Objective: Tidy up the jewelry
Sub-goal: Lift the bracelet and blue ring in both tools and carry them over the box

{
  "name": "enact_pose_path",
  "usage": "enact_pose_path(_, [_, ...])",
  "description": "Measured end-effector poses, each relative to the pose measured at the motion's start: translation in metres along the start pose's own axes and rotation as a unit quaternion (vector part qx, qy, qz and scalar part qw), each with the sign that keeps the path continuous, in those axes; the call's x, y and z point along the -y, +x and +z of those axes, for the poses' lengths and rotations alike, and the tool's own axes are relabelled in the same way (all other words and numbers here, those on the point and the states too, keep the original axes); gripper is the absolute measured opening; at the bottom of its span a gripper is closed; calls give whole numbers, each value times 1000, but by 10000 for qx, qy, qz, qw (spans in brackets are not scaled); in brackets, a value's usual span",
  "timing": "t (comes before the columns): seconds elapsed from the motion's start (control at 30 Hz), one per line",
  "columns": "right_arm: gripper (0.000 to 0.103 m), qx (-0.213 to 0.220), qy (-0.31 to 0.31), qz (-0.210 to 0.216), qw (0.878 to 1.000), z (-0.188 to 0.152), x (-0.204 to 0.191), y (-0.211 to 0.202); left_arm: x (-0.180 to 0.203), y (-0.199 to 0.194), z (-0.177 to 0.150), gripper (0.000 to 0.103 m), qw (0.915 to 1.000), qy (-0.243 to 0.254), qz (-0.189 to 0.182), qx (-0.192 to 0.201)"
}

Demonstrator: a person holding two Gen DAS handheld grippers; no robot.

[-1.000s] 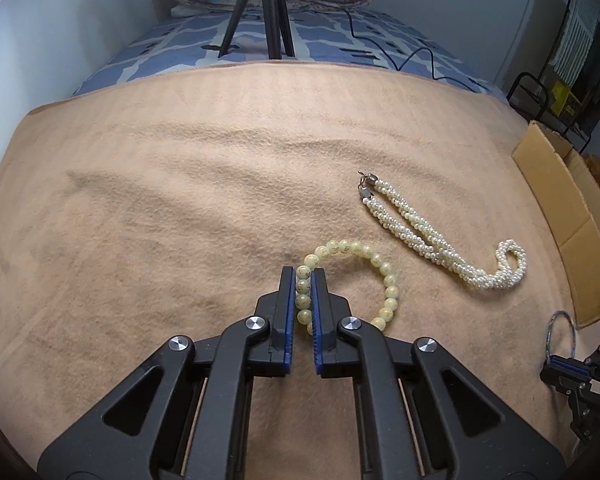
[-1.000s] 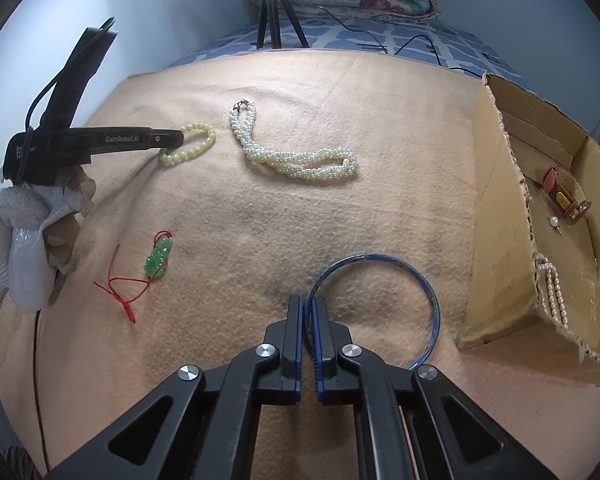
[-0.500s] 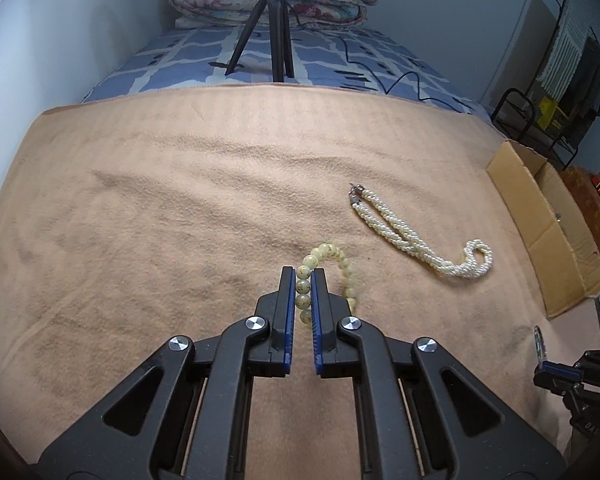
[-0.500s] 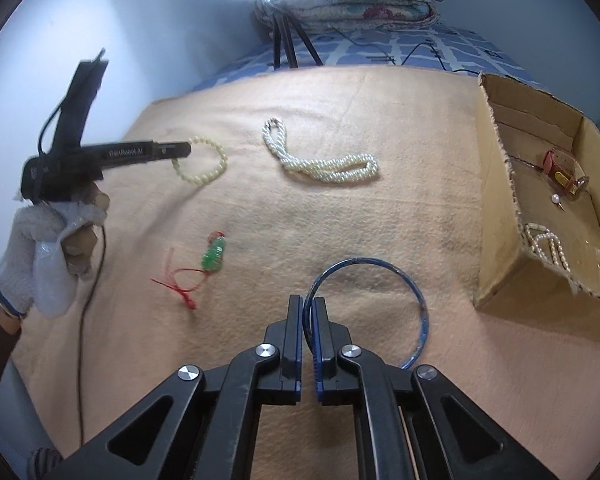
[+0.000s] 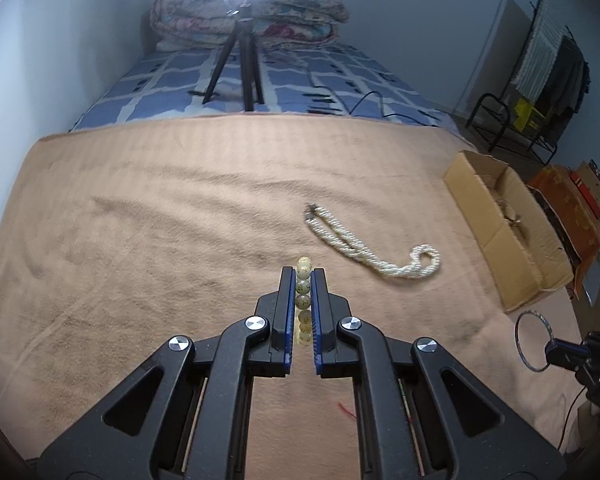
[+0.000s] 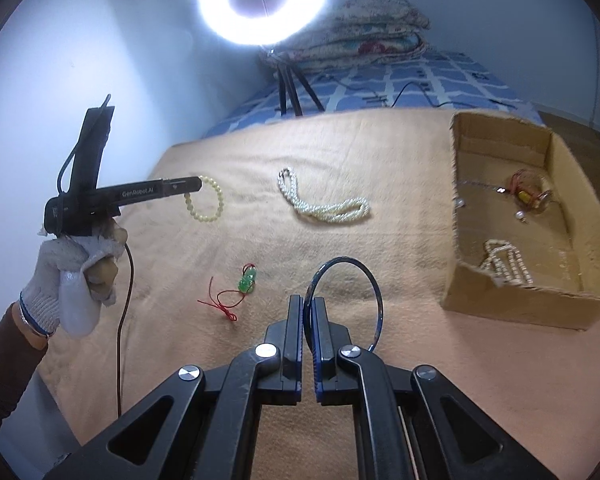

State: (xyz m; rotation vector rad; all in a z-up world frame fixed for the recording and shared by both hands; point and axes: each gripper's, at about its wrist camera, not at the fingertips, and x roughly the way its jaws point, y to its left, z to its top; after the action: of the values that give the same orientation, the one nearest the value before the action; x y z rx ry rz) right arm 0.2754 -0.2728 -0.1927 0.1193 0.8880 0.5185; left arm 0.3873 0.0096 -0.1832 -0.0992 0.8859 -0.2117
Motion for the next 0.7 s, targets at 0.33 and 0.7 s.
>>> enact_pose_path(0.33, [1, 340, 4, -262, 9991, 5, 24, -44, 54, -16, 15, 5, 9986, 275, -427, 152])
enact_pose_path(0.7, [1, 531, 107, -716, 9960, 6, 70, -87, 128, -4, 34, 5, 9945, 551, -865, 206])
